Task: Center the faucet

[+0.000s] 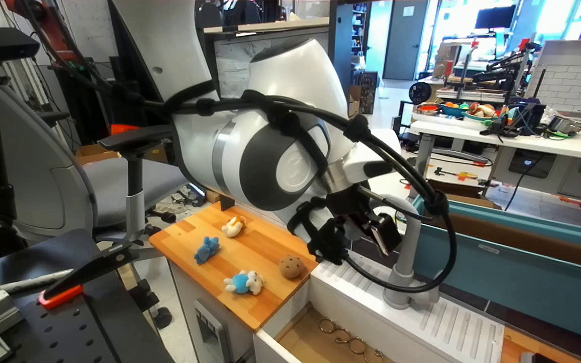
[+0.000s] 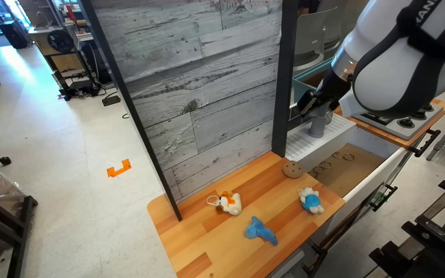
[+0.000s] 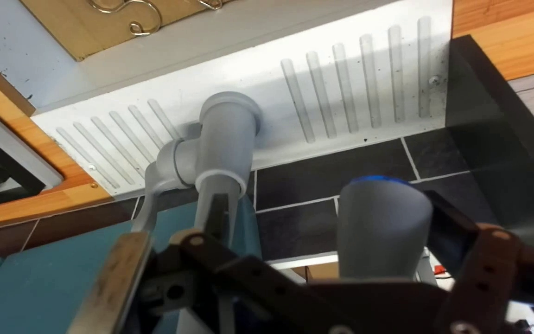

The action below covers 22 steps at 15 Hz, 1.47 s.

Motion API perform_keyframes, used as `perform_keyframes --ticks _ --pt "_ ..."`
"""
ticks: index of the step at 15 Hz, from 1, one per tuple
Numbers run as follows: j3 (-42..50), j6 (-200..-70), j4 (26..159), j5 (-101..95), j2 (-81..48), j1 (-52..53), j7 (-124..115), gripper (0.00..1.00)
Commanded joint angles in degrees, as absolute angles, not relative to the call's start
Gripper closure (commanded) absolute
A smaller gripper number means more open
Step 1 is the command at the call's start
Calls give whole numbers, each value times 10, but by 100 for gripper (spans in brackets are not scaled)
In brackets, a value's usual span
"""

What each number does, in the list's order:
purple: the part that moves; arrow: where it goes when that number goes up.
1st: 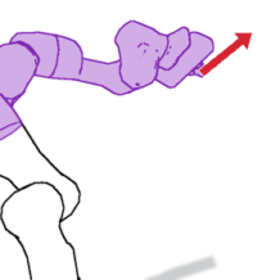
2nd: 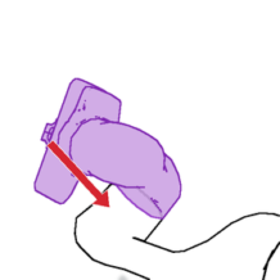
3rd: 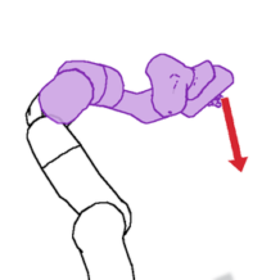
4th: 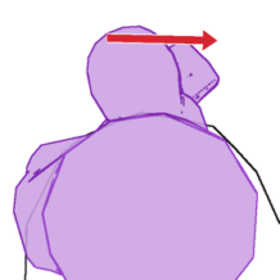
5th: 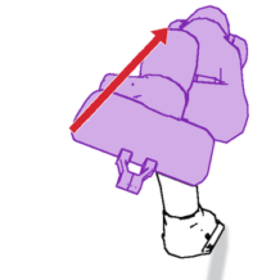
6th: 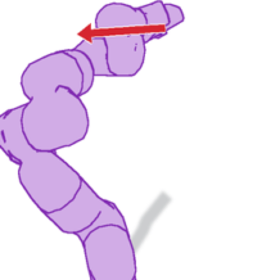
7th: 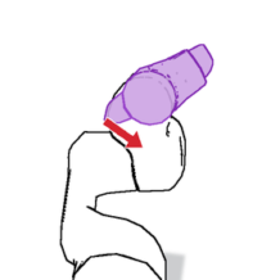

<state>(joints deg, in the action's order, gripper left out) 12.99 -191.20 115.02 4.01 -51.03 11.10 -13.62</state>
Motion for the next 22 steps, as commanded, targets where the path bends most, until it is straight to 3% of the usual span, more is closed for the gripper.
perform_keyframes --ticks 1,17,22 --pt "144 -1942 1191 64 -495 117 -104 0" --pt "202 -1960 1269 89 -433 68 -66 0" --pt "163 -1844 1295 48 -386 46 -45 0"
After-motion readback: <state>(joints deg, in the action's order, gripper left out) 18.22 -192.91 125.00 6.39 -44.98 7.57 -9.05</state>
